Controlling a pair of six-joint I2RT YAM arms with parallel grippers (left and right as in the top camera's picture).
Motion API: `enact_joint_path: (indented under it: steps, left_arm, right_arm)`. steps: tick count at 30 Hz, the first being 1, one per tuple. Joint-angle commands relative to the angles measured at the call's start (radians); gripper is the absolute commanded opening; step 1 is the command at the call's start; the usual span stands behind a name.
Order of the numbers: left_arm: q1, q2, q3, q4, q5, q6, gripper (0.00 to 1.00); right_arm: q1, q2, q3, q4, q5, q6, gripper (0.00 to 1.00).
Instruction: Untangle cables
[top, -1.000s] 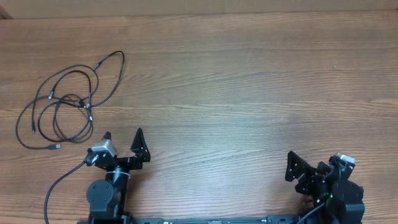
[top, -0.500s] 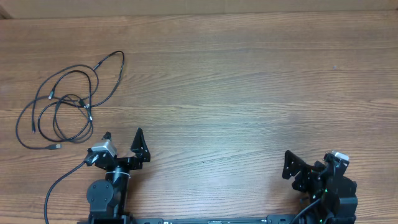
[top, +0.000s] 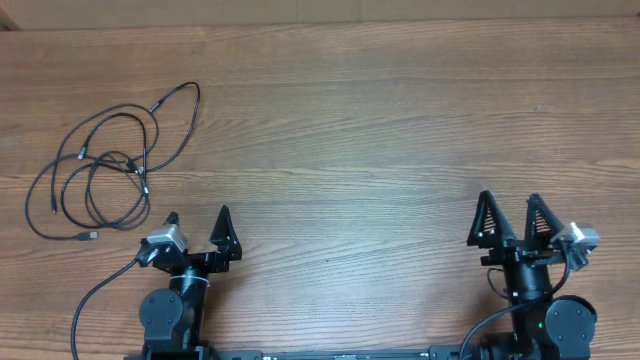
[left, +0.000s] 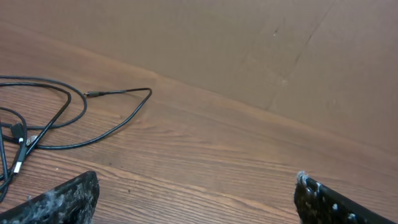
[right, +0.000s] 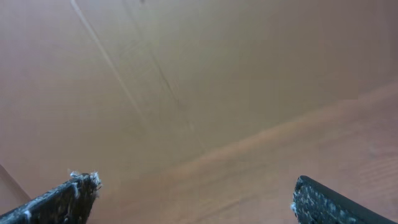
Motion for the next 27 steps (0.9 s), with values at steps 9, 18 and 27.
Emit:
enact_joint_path:
  steps: [9,18,27]
  left_arm:
    - [0.004,-0.010,-0.003,-0.001,0.007,-0.006,0.99]
    - [0.004,-0.010,-0.003,-0.001,0.007,-0.006,0.99]
    - [0.004,-0.010,-0.003,-0.001,0.007,-0.006,0.99]
  right_arm:
    - [0.002,-0.009,-0.117,0.181,0.006,-0.001,1.00]
    - [0.002,-0.010,-0.216,0.133,0.006,-0.001,1.00]
    - [0.003,-0.010,-0.215,0.064,0.006,0.000,1.00]
